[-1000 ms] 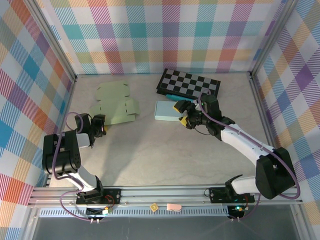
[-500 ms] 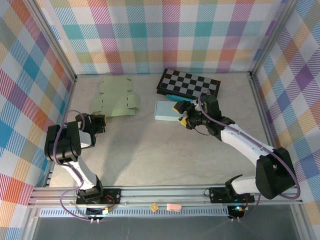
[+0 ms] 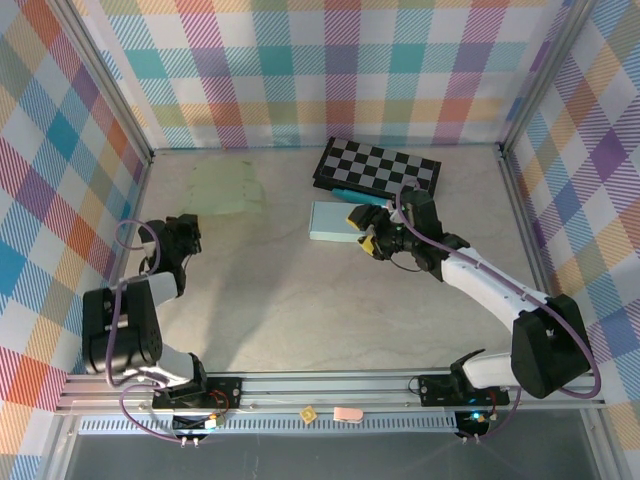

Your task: Fold the paper box

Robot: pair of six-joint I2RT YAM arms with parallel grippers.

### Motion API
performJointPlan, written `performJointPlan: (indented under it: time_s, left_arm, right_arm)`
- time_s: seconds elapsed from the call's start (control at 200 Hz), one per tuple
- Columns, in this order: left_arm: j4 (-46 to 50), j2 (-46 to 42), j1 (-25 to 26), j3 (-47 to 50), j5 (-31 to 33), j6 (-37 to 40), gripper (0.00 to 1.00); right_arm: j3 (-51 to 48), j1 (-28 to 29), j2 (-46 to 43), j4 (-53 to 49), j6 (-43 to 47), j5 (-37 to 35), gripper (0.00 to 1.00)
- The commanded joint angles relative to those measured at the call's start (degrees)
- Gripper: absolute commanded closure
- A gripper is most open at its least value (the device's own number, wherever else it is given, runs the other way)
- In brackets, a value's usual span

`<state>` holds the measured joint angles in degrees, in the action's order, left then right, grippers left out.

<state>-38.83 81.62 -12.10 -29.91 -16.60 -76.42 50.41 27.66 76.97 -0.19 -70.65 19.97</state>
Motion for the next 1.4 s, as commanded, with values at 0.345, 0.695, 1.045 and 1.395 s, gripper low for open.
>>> performJointPlan:
  time_s: [0.345,0.695,1.045,1.395]
  left_arm:
    - [62.8,-20.2,19.9,-25.7,30.9,-5.7,1.0]
    - [77.0,-18.6,28.5,-37.8,40.0,-18.1,1.0]
    - [72.3,-17.9,33.3,-37.2,41.5,-22.6,1.0]
    - [70.6,-18.5,33.9,-35.8,38.8,-22.9,1.0]
  right_arm:
    - [27.9,10.9,10.3,-20.4,13.0,-5.6,0.38]
    - [44.3,19.6,18.1,-28.1,9.1,-13.5,0.4]
    - [43.6,22.7,24.8,-14.2,-26.0,-13.2,0.4]
    - [50.6,23.6,33.5,-9.3,-35.1,-16.4,0.5]
